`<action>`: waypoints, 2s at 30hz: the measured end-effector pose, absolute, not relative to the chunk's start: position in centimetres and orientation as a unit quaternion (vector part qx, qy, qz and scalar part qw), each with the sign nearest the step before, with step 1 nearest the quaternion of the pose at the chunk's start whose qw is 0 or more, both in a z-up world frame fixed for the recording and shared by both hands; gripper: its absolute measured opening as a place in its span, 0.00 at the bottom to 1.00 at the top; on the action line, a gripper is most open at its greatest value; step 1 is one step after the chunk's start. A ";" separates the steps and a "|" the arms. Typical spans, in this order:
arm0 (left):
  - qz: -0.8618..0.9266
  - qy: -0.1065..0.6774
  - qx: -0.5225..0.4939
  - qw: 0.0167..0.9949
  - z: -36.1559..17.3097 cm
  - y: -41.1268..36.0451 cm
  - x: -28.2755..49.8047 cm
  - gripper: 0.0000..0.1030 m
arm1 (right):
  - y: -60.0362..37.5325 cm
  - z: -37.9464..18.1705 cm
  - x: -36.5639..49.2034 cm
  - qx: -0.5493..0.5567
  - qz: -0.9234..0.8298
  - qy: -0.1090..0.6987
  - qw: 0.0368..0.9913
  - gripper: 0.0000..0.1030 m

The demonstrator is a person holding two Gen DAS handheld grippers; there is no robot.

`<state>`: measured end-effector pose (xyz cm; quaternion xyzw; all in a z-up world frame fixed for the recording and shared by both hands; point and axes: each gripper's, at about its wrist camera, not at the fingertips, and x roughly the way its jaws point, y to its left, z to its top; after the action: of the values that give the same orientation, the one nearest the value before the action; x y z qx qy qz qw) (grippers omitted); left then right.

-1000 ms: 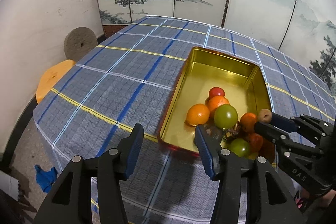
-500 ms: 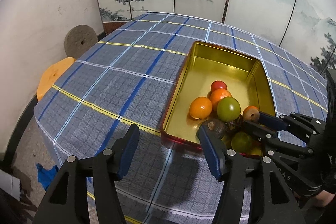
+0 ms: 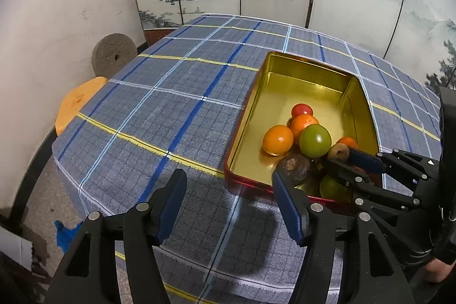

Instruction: Organize fruits

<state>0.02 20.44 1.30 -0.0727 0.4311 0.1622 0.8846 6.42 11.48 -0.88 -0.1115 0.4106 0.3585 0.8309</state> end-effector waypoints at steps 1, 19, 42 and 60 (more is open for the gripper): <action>0.163 0.433 -0.070 0.884 1.3 20.4 0.0 0.62 | 11.5 -0.9 6.4 -0.112 0.358 0.410 0.831 0.25; 0.166 0.436 -0.065 0.882 1.3 19.7 -0.5 0.62 | 10.6 0.6 5.0 -0.094 0.354 0.406 0.837 0.40; 0.163 0.438 -0.057 0.882 1.6 18.0 -0.6 0.62 | 7.7 1.4 3.3 -0.082 0.296 0.436 0.846 0.96; 0.169 0.439 -0.047 0.881 1.5 17.8 -0.3 0.62 | 7.6 0.4 3.4 -0.092 0.283 0.450 0.842 0.96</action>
<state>-0.34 17.77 1.53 -0.0474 0.4385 0.1694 0.8813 3.36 7.57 0.44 -0.0918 0.4502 0.2833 0.8418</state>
